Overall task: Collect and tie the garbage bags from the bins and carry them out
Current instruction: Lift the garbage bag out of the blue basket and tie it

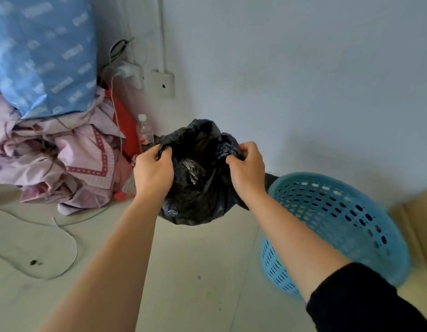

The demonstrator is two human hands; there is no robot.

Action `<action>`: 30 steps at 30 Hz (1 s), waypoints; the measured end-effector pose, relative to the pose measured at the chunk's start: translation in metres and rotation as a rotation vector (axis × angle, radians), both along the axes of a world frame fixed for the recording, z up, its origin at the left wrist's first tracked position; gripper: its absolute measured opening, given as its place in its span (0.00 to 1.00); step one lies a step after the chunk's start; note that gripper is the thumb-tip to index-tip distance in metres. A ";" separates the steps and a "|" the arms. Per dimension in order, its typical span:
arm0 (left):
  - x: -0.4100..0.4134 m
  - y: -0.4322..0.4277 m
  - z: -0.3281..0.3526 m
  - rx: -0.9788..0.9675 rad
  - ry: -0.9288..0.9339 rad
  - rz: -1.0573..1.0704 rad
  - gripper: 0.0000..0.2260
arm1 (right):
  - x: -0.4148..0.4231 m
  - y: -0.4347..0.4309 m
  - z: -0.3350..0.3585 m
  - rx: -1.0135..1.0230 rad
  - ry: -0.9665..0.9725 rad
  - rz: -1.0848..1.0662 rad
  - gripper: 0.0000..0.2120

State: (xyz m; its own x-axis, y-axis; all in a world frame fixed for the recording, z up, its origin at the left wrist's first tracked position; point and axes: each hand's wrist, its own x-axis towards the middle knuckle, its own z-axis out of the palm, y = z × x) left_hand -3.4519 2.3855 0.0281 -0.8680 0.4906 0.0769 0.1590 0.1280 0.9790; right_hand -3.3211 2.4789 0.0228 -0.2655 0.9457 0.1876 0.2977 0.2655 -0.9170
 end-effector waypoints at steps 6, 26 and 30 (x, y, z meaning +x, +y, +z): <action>-0.015 -0.031 -0.068 -0.325 0.032 0.000 0.08 | 0.001 -0.004 -0.080 -0.040 -0.539 0.166 0.10; -0.030 -0.059 -0.116 -0.484 -0.277 -0.002 0.26 | -0.018 0.013 -0.120 -0.411 -0.495 0.388 0.19; -0.031 -0.066 -0.115 -0.441 -0.585 -0.110 0.35 | -0.019 0.007 -0.122 -0.537 -0.490 0.420 0.31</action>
State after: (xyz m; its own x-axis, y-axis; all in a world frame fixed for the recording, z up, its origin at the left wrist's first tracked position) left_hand -3.4826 2.3196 -0.0871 -0.6507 0.4555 -0.6075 -0.3386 0.5420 0.7692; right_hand -3.3399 2.4861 -0.0993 -0.5495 0.6782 -0.4879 0.6691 0.0076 -0.7431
